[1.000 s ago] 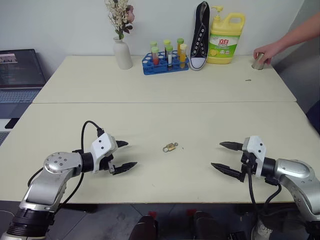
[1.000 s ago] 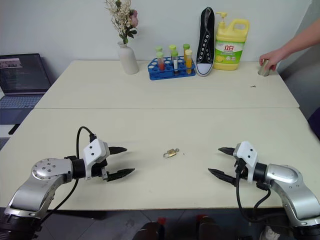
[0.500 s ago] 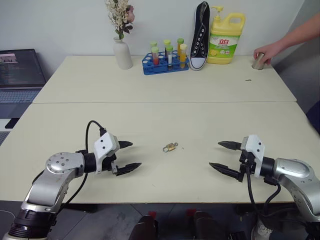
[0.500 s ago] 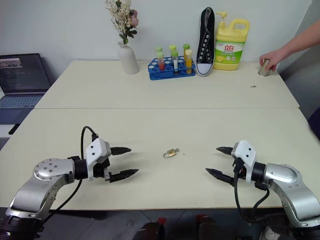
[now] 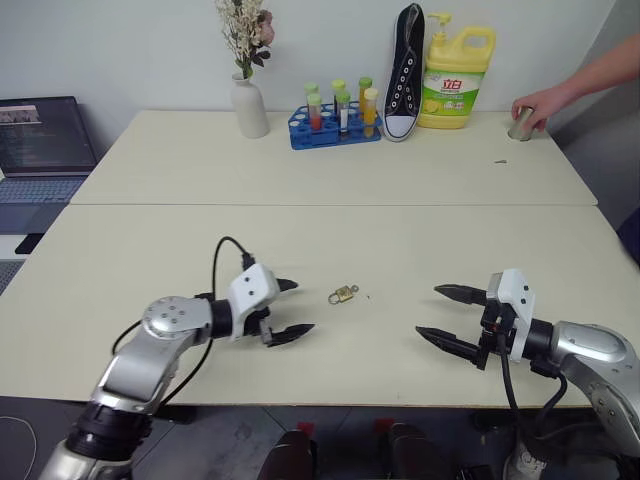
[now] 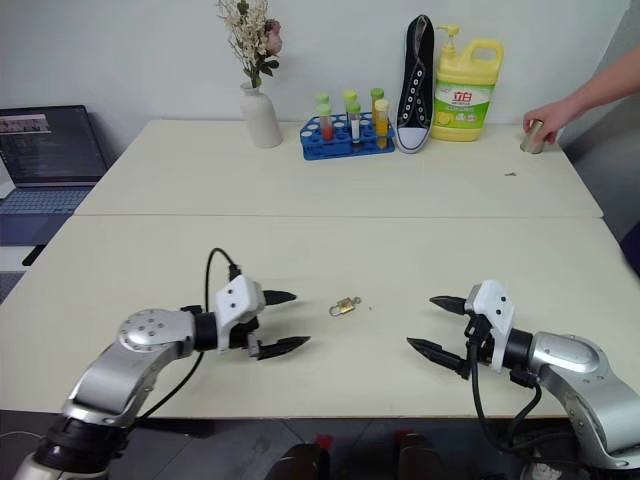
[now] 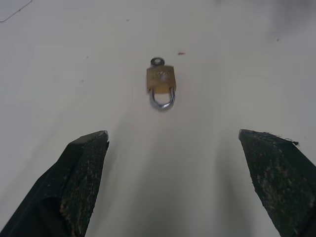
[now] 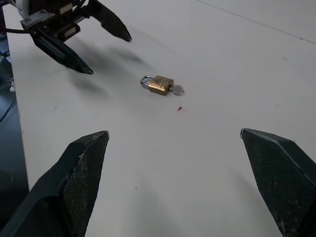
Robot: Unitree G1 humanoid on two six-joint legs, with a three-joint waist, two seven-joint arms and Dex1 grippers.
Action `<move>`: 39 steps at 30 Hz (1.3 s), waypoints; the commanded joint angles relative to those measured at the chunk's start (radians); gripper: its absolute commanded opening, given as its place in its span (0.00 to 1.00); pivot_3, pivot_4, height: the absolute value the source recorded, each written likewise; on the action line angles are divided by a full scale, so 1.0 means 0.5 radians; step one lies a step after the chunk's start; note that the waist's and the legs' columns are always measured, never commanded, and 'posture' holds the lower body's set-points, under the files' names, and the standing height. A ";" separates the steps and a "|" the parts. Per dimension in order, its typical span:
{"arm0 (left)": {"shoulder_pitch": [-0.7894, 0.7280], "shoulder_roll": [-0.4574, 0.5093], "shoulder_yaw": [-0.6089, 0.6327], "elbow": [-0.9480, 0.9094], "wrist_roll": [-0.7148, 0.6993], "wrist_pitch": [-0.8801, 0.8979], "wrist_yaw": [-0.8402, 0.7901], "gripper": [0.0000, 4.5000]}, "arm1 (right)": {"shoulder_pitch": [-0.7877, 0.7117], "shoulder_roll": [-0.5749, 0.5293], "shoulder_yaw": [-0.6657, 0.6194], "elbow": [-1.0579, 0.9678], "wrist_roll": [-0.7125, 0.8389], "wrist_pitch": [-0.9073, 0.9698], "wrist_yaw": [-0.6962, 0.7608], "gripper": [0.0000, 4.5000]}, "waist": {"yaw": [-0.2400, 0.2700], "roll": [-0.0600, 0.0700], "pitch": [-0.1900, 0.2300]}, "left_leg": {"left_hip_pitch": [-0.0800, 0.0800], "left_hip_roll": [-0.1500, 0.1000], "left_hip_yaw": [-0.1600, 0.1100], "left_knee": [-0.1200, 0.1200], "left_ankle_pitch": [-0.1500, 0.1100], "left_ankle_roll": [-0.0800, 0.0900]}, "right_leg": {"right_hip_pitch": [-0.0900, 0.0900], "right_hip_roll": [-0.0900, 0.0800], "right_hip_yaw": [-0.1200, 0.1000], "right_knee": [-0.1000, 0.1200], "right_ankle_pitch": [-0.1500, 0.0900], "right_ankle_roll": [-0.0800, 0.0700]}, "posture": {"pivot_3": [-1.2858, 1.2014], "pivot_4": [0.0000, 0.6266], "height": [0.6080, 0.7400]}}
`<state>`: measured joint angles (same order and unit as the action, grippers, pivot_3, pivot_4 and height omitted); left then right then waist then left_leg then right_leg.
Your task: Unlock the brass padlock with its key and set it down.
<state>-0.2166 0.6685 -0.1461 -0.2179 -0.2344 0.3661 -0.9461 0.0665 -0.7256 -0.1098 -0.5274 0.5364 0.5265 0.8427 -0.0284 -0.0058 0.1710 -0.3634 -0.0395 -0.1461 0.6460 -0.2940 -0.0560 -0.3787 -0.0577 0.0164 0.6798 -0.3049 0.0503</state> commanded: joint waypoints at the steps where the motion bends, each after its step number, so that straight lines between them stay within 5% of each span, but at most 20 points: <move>1: -0.091 -0.048 -0.049 0.038 0.048 0.002 0.035 0.99 | 0.066 0.005 -0.085 -0.106 0.040 0.004 -0.047 1.00 | -0.002 0.000 0.000 | 0.000 0.000 0.001 0.000 0.000 0.000 | 0.000 0.000 0.000 0.000 0.000 0.000 | 0.52 0.24 1.00; 17: -0.389 -0.301 -0.270 0.400 0.247 -0.074 0.066 0.99 | 0.378 0.049 -0.182 -0.347 0.046 -0.003 -0.184 1.00 | 0.001 -0.001 0.000 | 0.000 -0.001 0.001 0.002 0.000 0.000 | 0.001 0.000 0.000 0.001 0.000 0.000 | 0.52 0.24 1.00; 39: -0.585 -0.488 -0.386 0.861 0.402 -0.188 0.022 0.99 | 0.448 0.066 -0.160 -0.449 0.048 0.017 -0.274 1.00 | 0.004 -0.002 -0.001 | 0.003 -0.002 -0.001 0.005 0.000 0.000 | 0.006 0.000 -0.002 0.000 0.000 0.001 | 0.52 0.24 1.00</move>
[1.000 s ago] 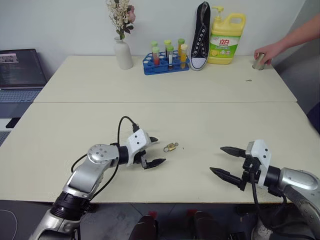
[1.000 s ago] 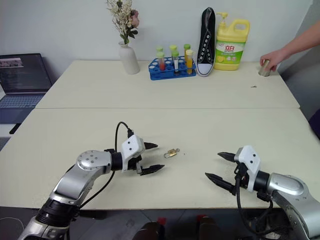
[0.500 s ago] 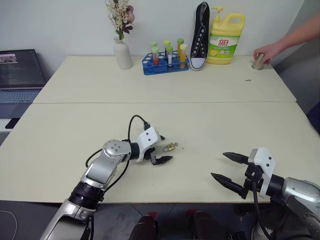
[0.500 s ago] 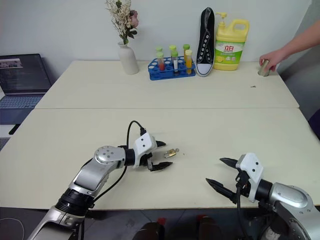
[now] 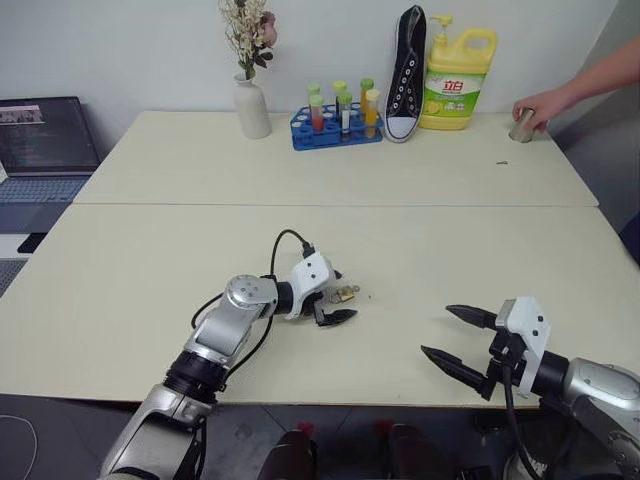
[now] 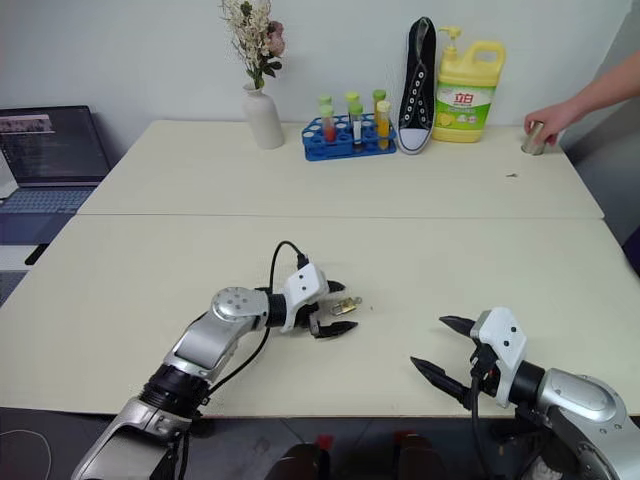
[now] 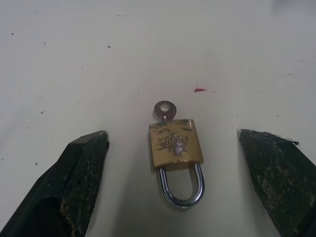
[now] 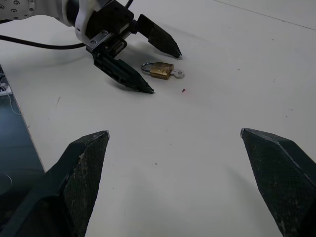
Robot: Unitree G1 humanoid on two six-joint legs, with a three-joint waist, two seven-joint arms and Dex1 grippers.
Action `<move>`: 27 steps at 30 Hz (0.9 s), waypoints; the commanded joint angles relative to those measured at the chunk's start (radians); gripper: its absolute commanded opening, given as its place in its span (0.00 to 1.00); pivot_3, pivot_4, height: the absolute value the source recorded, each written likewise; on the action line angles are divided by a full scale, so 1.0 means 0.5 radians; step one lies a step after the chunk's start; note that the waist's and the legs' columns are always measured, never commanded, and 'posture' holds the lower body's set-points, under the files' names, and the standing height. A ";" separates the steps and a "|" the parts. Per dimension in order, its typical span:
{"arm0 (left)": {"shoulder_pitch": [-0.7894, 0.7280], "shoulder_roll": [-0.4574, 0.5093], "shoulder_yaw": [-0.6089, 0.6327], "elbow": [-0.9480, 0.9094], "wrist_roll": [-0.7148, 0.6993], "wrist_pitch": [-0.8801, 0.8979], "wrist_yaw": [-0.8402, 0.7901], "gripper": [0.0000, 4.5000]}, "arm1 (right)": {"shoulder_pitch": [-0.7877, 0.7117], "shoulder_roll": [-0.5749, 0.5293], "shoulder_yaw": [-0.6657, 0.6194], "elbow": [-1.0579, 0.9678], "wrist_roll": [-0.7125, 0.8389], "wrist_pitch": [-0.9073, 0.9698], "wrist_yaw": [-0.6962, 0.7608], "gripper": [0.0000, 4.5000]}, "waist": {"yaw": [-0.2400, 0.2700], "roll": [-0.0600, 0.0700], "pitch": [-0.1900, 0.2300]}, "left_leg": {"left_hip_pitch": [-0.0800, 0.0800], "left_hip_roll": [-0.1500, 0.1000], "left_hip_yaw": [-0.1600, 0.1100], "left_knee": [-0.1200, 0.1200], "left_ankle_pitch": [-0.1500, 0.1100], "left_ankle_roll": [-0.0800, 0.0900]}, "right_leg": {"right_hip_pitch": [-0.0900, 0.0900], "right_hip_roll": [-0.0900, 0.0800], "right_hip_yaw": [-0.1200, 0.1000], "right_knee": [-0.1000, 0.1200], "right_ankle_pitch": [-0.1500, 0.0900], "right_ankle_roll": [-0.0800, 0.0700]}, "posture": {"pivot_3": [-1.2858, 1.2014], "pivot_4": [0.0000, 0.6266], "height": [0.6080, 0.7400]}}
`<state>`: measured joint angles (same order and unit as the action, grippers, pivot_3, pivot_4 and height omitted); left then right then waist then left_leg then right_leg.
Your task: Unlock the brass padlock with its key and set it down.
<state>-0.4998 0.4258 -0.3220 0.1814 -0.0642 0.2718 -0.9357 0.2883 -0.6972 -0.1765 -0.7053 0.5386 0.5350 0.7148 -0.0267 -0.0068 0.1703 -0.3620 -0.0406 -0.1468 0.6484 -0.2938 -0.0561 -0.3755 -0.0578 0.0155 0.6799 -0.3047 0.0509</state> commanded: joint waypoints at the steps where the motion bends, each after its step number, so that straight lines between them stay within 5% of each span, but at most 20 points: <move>1: -0.027 0.002 -0.043 0.072 0.067 -0.001 -0.011 0.95 | 0.007 0.011 -0.028 -0.097 0.045 0.001 -0.022 1.00 | 0.000 0.000 0.000 | 0.001 0.000 -0.001 0.000 0.000 0.000 | 0.001 0.000 0.000 0.000 0.000 0.000 | 0.52 0.24 1.00; 13: -0.016 0.055 -0.078 0.085 0.107 0.022 -0.050 0.22 | 0.000 0.014 -0.015 -0.121 0.056 0.011 -0.056 1.00 | -0.004 -0.001 -0.002 | 0.007 0.001 -0.001 0.001 0.001 0.001 | 0.006 0.001 0.000 0.001 0.001 0.003 | 0.52 0.24 1.00; 27: 0.054 0.090 0.000 -0.051 -0.029 -0.071 -0.176 0.22 | -0.022 0.016 -0.007 -0.110 0.034 -0.002 -0.080 1.00 | -0.010 -0.002 -0.003 | 0.008 0.003 -0.001 0.000 0.000 0.001 | 0.005 0.003 0.001 0.000 0.001 0.003 | 0.52 0.24 1.00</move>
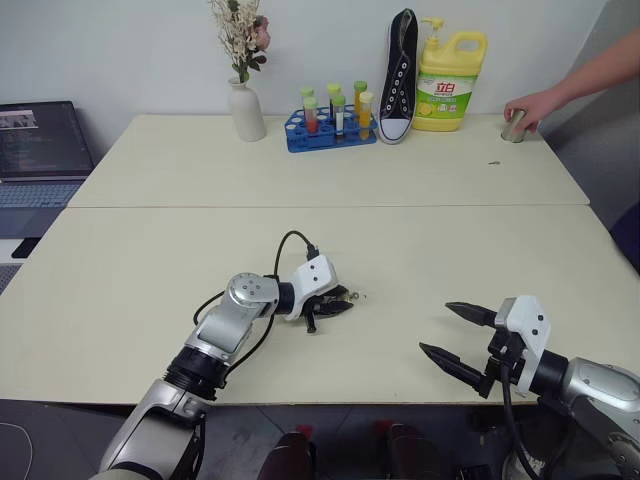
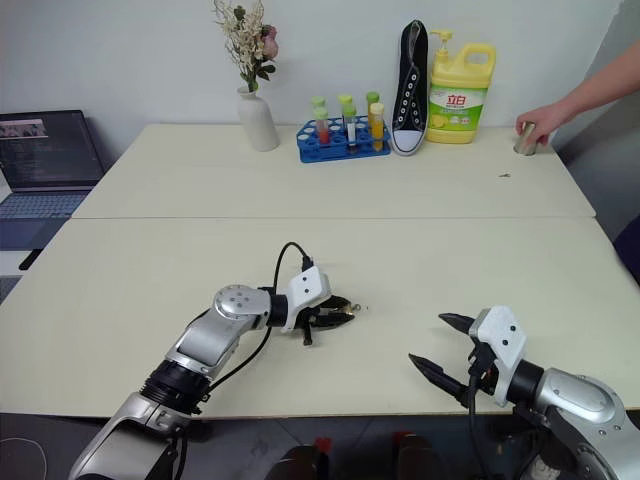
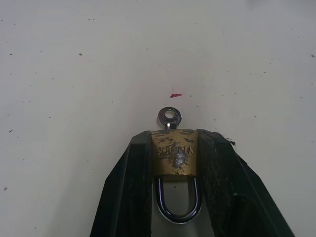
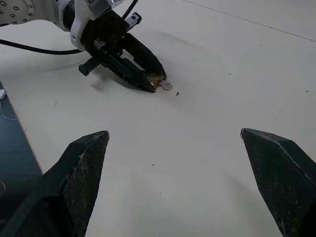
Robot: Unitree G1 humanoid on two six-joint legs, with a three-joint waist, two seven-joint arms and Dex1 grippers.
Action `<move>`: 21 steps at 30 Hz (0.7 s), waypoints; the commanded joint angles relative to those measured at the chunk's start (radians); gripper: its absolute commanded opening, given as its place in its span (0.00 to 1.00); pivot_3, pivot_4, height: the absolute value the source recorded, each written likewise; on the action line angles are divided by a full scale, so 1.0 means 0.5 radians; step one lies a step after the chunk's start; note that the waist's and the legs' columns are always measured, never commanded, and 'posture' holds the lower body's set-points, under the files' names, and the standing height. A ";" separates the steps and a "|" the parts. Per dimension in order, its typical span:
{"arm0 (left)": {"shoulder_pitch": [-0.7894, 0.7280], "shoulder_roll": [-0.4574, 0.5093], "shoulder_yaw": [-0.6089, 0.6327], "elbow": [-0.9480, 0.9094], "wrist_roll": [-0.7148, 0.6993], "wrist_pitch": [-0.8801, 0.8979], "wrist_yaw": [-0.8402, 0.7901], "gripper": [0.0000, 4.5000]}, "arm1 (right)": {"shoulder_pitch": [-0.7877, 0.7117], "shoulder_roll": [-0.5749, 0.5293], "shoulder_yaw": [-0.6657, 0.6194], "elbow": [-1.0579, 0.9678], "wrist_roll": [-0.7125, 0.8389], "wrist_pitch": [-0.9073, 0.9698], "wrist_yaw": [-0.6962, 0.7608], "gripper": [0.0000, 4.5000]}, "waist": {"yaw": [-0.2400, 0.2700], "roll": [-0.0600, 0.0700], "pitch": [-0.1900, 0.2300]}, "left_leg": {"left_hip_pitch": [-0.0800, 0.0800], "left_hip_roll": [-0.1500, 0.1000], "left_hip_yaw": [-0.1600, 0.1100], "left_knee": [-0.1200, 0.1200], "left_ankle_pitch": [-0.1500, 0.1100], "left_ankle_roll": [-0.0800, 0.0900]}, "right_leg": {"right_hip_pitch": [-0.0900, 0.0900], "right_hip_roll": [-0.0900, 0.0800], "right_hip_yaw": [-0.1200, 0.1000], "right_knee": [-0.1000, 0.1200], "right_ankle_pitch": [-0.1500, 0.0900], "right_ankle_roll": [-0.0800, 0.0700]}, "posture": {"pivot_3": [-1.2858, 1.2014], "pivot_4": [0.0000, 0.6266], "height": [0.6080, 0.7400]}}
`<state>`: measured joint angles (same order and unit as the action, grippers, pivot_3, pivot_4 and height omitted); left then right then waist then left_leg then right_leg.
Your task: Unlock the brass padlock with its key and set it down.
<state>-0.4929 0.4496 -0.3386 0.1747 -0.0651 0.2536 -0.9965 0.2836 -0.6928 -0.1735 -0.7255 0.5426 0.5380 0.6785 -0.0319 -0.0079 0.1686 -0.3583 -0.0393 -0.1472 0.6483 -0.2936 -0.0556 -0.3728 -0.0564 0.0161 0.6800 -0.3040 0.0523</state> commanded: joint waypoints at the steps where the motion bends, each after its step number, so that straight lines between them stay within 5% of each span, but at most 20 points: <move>1: 0.045 0.045 0.047 -0.050 -0.042 -0.061 -0.065 0.22 | -0.011 0.008 -0.011 -0.070 0.021 -0.011 -0.012 1.00 | 0.000 0.000 0.000 | 0.000 0.000 0.000 0.000 0.000 0.000 | 0.000 0.000 0.000 0.000 0.000 0.000 | 0.52 0.24 1.00; 12: -0.052 0.091 0.141 -0.006 -0.081 -0.653 -0.228 0.22 | -0.041 0.010 -0.007 -0.035 -0.026 -0.034 -0.018 1.00 | 0.007 -0.001 0.001 | -0.004 -0.001 -0.001 0.000 0.000 0.000 | -0.003 -0.001 -0.001 -0.001 0.000 0.000 | 0.52 0.24 1.00; 17: -0.216 0.121 0.140 0.193 0.102 -1.582 -0.146 0.22 | -0.054 0.003 0.005 -0.026 -0.035 -0.007 -0.027 1.00 | 0.010 -0.002 0.001 | -0.005 -0.001 -0.001 0.000 0.000 0.000 | -0.002 -0.001 -0.001 -0.002 0.000 0.000 | 0.52 0.24 1.00; 21: -0.379 0.170 0.243 0.442 0.514 -2.588 0.246 0.22 | -0.109 -0.002 0.032 -0.005 -0.027 0.022 -0.034 1.00 | 0.008 -0.003 0.002 | -0.005 -0.001 0.000 0.000 0.000 -0.001 | -0.003 -0.002 0.000 -0.003 0.000 0.000 | 0.52 0.24 1.00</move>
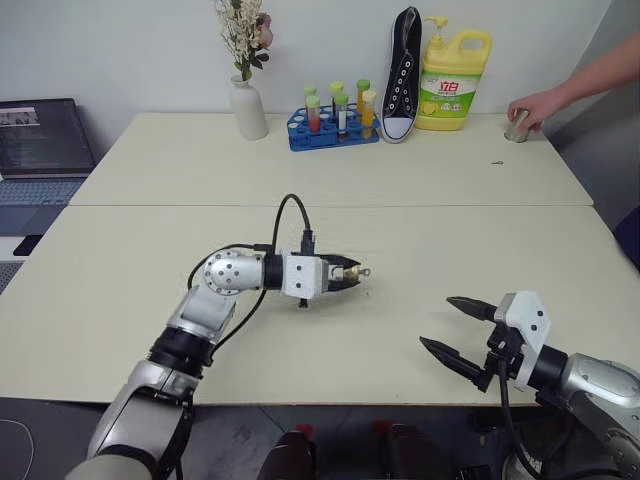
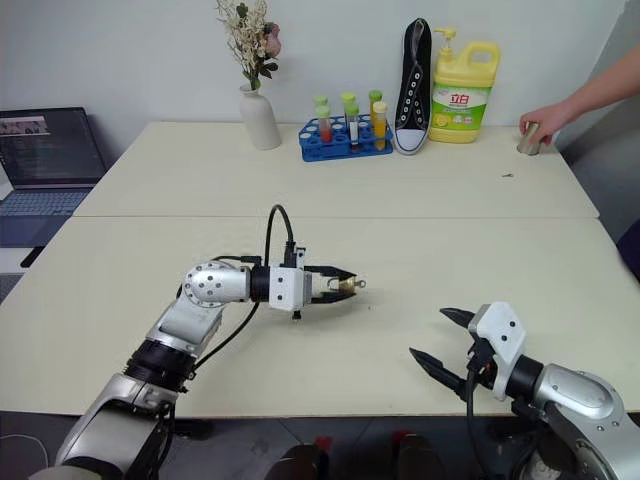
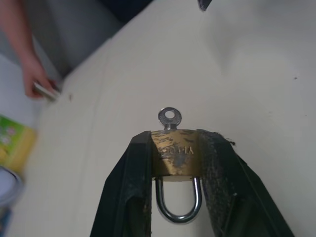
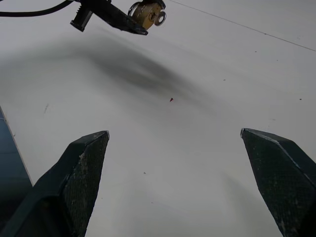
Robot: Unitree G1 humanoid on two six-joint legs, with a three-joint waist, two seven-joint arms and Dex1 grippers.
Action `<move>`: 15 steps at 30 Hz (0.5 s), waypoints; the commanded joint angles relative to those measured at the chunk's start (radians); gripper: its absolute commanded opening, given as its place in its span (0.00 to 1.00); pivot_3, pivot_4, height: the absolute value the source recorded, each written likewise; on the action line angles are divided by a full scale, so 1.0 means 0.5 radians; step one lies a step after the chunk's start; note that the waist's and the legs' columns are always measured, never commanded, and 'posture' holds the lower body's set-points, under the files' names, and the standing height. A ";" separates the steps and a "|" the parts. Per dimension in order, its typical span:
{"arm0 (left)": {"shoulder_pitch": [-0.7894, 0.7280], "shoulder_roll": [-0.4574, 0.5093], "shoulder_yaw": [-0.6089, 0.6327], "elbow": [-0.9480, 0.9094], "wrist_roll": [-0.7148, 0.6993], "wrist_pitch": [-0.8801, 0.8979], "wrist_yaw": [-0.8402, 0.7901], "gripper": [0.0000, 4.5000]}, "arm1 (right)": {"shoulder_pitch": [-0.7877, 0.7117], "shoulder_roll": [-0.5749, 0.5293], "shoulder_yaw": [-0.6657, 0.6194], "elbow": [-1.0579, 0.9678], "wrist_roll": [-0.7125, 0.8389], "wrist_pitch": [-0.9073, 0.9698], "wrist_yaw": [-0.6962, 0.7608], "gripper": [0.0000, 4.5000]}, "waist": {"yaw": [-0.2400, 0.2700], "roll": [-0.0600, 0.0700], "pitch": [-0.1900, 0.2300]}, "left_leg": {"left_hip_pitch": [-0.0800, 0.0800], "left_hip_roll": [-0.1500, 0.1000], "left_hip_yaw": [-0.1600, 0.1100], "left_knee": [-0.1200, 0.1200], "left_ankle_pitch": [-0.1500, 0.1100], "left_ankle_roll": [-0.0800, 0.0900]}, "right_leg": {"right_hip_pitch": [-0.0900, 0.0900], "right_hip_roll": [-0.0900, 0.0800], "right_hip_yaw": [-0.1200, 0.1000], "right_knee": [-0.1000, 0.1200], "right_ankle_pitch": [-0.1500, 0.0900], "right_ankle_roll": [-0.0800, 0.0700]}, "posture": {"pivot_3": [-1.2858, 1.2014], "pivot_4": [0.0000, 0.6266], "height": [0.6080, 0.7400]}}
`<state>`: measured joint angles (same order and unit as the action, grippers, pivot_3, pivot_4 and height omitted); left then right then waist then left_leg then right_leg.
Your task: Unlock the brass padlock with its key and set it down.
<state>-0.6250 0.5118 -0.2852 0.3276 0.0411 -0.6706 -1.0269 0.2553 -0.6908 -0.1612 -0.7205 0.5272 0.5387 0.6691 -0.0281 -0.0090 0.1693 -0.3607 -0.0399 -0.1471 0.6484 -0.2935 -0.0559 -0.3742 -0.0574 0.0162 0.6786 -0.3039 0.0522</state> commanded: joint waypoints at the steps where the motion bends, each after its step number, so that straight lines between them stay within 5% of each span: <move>1: -0.146 0.055 0.168 0.193 0.407 -0.918 0.405 0.22 | -0.069 -0.009 0.015 -0.006 0.004 0.027 -0.016 1.00 | 0.000 -0.002 0.001 | 0.000 0.000 0.000 0.000 0.000 0.000 | -0.001 0.000 0.000 0.000 0.000 0.000 | 0.52 0.24 1.00; 6: -0.227 0.079 0.234 0.420 0.568 -1.225 0.705 0.22 | -0.256 -0.020 0.040 0.079 0.106 0.107 0.056 1.00 | -0.001 -0.002 0.001 | -0.001 -0.001 0.000 0.000 0.000 0.000 | -0.001 0.000 0.000 0.000 0.000 0.000 | 0.52 0.24 1.00; 15: -0.216 0.126 0.194 0.446 0.766 -1.268 0.982 0.22 | -0.717 0.038 0.152 0.260 0.293 0.287 0.117 1.00 | -0.003 -0.002 0.001 | -0.004 -0.001 -0.002 0.000 0.000 0.000 | -0.003 0.000 -0.003 0.001 0.000 0.001 | 0.52 0.24 1.00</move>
<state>-0.7228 0.5613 -0.1909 0.5638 0.4226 -1.2942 -0.5686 -0.0779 -0.6779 -0.0795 -0.5810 0.6456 0.6749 0.7196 -0.0296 -0.0102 0.1700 -0.3628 -0.0407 -0.1480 0.6486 -0.2935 -0.0559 -0.3759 -0.0575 0.0147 0.6791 -0.3037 0.0526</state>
